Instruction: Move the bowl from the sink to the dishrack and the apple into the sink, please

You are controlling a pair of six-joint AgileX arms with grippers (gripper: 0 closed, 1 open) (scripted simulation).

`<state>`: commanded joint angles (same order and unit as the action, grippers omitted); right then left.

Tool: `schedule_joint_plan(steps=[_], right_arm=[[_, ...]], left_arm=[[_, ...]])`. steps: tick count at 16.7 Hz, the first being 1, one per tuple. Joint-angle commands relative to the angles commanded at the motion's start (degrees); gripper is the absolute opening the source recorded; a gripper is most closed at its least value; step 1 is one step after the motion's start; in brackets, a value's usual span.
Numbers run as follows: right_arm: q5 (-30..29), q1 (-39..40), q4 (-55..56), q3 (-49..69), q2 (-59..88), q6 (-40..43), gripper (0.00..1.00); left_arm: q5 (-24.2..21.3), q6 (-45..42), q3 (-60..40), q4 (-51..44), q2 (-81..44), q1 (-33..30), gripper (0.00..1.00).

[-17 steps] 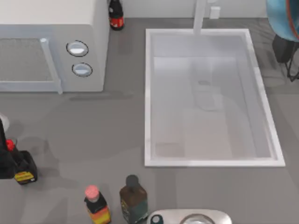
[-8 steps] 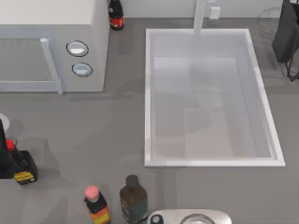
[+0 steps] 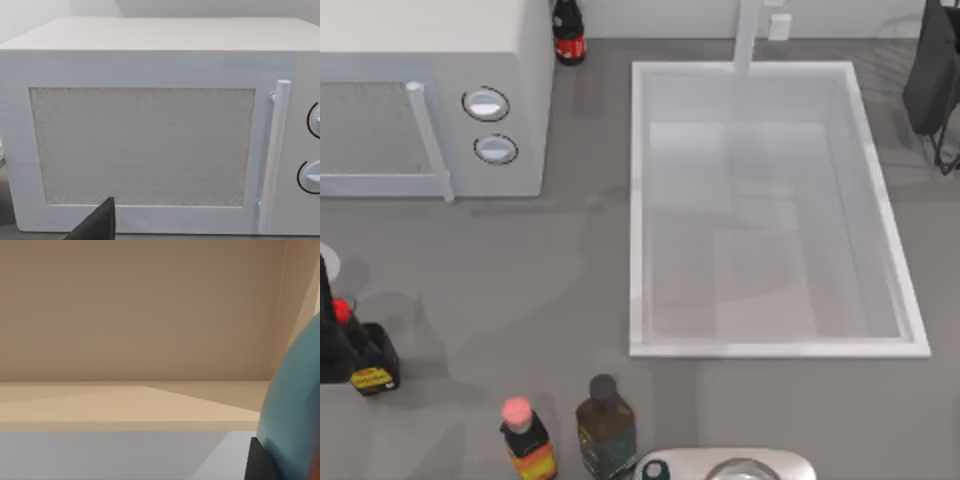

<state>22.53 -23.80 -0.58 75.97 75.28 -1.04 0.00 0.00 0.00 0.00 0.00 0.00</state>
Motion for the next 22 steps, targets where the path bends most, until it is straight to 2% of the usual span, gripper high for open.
schedule_joint_plan(steps=[5, 15, 18, 22], right_arm=[[-0.6, 0.9, 6.5, -2.3, 4.8, 0.0, 0.0], [-5.7, 5.3, 43.2, -17.1, 25.0, 0.1, 0.0], [-6.6, 6.2, 47.5, -19.8, 27.5, 0.1, 0.0], [-6.6, 6.2, 47.7, -19.9, 27.7, 0.1, 0.0]], left_arm=[[0.0, 0.0, 0.0, 0.0, 0.0, 0.0, 1.0], [0.0, 0.0, 0.0, 0.0, 0.0, 0.0, 1.0], [0.0, 0.0, 0.0, 0.0, 0.0, 0.0, 1.0], [0.0, 0.0, 0.0, 0.0, 0.0, 0.0, 1.0]])
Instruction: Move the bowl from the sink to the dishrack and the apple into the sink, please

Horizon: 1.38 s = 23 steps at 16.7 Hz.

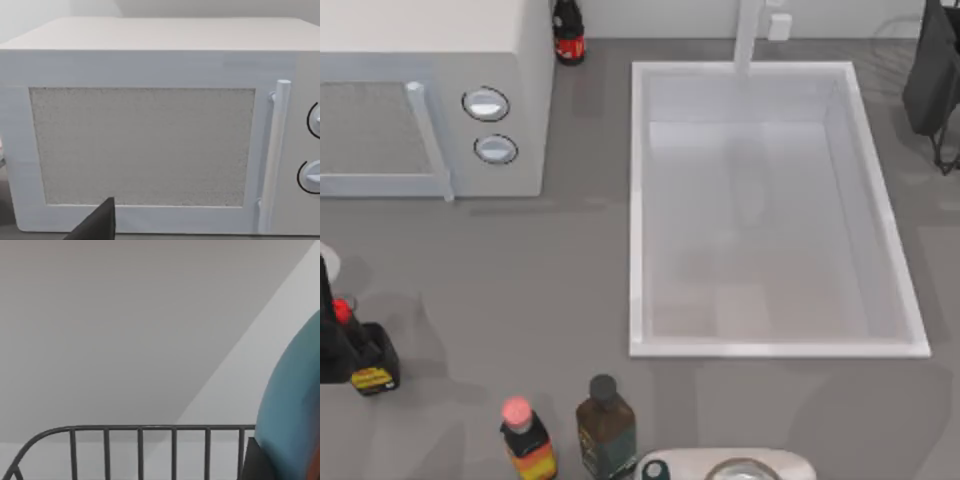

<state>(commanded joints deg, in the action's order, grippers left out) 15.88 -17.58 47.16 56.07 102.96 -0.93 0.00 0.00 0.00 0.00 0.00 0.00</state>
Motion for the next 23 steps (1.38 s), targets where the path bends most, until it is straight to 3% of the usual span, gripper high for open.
schedule_joint_plan(steps=[13, 23], right_arm=[[0.0, 0.0, 0.0, 0.0, 0.0, 0.0, 0.98], [0.0, -0.1, 0.0, 0.0, 0.0, 0.0, 1.0]], left_arm=[[0.0, 0.0, 0.0, 0.0, 0.0, 0.0, 1.0], [0.0, 0.0, 0.0, 0.0, 0.0, 0.0, 1.0]])
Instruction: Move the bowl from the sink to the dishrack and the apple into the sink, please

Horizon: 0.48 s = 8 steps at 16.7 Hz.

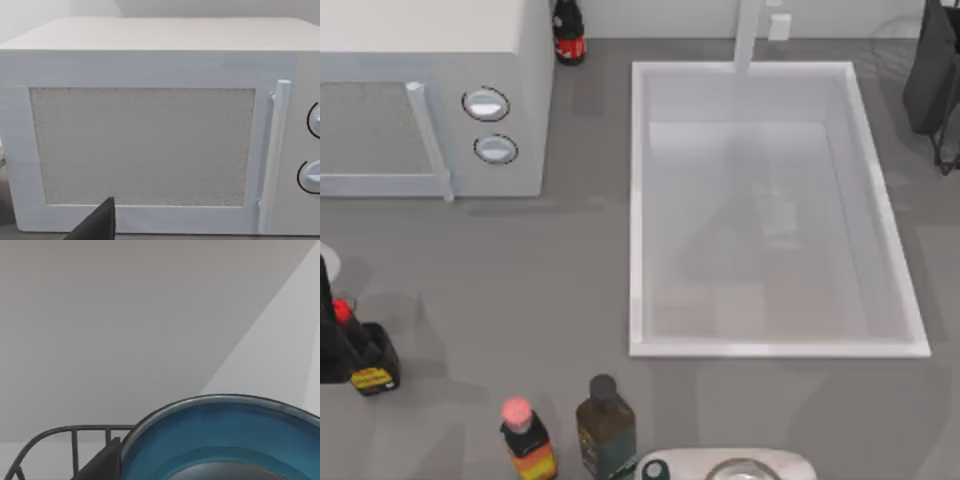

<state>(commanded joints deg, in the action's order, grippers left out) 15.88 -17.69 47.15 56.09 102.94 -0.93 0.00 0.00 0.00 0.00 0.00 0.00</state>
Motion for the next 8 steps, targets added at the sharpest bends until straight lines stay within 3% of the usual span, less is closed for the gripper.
schedule_joint_plan(steps=[8], right_arm=[[-3.0, 3.8, -8.9, -10.5, -18.5, -0.2, 1.0]], left_arm=[[0.0, 0.0, 0.0, 0.0, 0.0, 0.0, 1.0]])
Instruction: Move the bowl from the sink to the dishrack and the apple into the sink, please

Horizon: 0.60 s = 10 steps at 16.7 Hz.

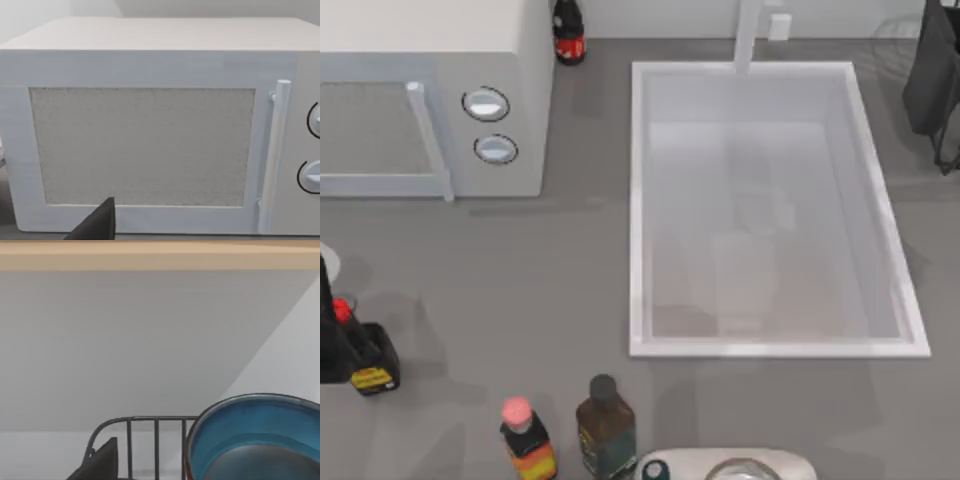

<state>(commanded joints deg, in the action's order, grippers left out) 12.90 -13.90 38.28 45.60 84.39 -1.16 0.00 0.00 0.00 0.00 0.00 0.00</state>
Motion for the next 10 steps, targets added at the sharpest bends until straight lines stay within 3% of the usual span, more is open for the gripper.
schedule_joint_plan(steps=[10], right_arm=[[-6.6, 5.7, -16.6, -20.0, -48.1, 1.0, 1.0]], left_arm=[[0.0, 0.0, 0.0, 0.0, 0.0, 0.0, 1.0]])
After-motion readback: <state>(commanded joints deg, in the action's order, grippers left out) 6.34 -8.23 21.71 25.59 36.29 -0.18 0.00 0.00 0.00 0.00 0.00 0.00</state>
